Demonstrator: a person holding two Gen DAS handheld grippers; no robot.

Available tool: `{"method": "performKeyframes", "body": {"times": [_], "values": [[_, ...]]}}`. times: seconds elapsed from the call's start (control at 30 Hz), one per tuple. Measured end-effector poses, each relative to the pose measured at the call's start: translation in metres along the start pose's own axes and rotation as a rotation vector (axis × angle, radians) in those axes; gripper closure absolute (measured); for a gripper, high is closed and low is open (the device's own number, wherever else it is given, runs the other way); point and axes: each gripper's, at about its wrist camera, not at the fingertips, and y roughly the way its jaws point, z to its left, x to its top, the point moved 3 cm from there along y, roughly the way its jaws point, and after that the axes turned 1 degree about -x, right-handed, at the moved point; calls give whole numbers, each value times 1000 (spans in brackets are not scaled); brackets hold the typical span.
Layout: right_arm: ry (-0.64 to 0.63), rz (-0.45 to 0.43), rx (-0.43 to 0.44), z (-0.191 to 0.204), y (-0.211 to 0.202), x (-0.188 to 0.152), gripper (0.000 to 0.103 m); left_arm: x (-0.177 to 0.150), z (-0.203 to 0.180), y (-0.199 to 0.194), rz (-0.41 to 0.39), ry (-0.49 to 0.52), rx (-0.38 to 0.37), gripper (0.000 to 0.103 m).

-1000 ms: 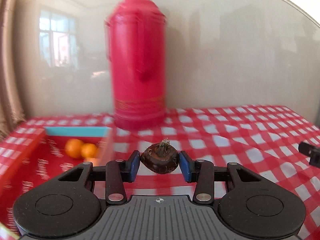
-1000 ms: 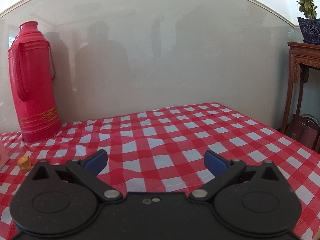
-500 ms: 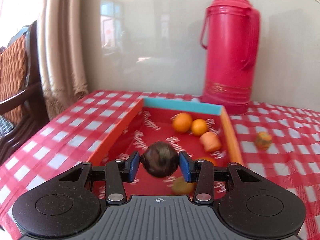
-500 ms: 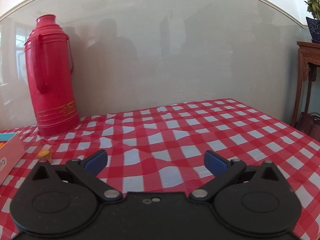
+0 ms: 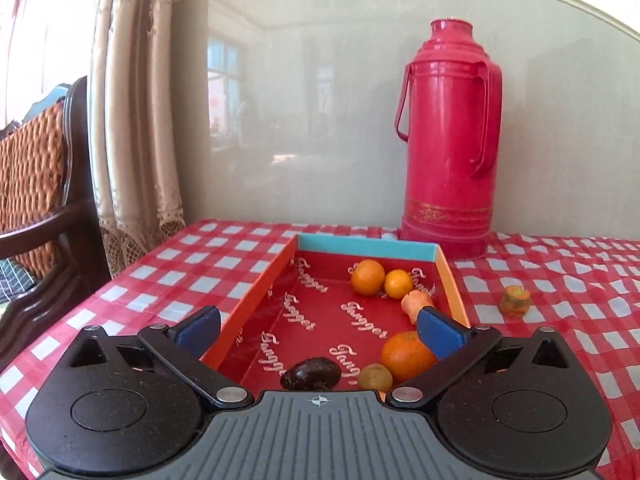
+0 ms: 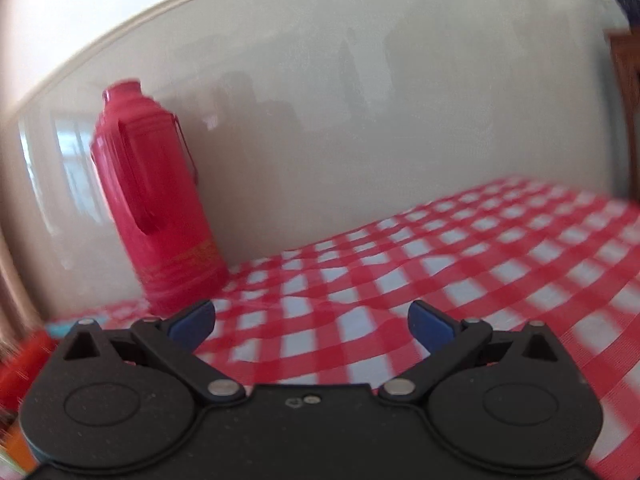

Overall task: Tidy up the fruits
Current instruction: 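Carry the dark brown fruit with the left tool and release it into the red box, then lower the right tool to the last orange squash chunk and close on it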

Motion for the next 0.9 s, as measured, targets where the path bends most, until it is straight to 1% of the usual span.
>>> {"method": "performKeyframes", "body": {"times": [0.03, 0.07, 0.1, 0.13, 0.17, 0.3, 0.33, 0.37, 0.43, 0.47, 0.5, 0.57, 0.63, 0.77, 0.83, 0.9], "values": [[31, 54, 22, -1, 5, -1, 6, 1, 0, -2, -10, -1, 3, 0], [20, 99, 27, 1, 10, -2, 5, 1, 0, -3, -15, -1, 3, 0], [-21, 114, 24, 5, 12, -3, 5, 1, 1, -4, -16, -4, 3, 0], [-72, 105, 7, 10, 12, -4, 5, 1, 2, -7, -17, -6, 2, 0], [-120, 80, -15, 16, 12, -5, 6, 0, 4, -8, -18, -9, 5, 0], [-353, -49, -45, 50, 2, -8, 6, 1, 12, -9, -33, -23, 24, 0], [-414, -92, -22, 60, -1, -11, 6, 2, 16, -9, -41, -31, 32, 0], [-479, -127, 29, 68, -6, -15, 6, 1, 19, -9, -46, -41, 38, 0], [-564, -157, 113, 82, -11, -23, 6, 1, 28, -8, -45, -56, 54, 0], [-573, -145, 125, 87, -9, -24, 6, 0, 32, -8, -45, -61, 61, 0], [-577, -115, 128, 93, -5, -25, 6, -1, 37, -7, -47, -67, 72, 0], [-608, -75, 99, 104, 7, -24, 6, -4, 48, -5, -33, -76, 94, 0], [-621, -65, 99, 113, 15, -24, 6, -6, 60, -4, -31, -89, 111, 0], [-582, -13, 95, 121, 30, -25, 6, -9, 84, -1, -20, -120, 169, 0], [-584, 16, 92, 129, 46, -32, 6, -11, 98, 2, -5, -147, 198, 0], [-597, 64, 87, 133, 62, -38, 6, -15, 111, 5, 22, -178, 230, 0]]}}
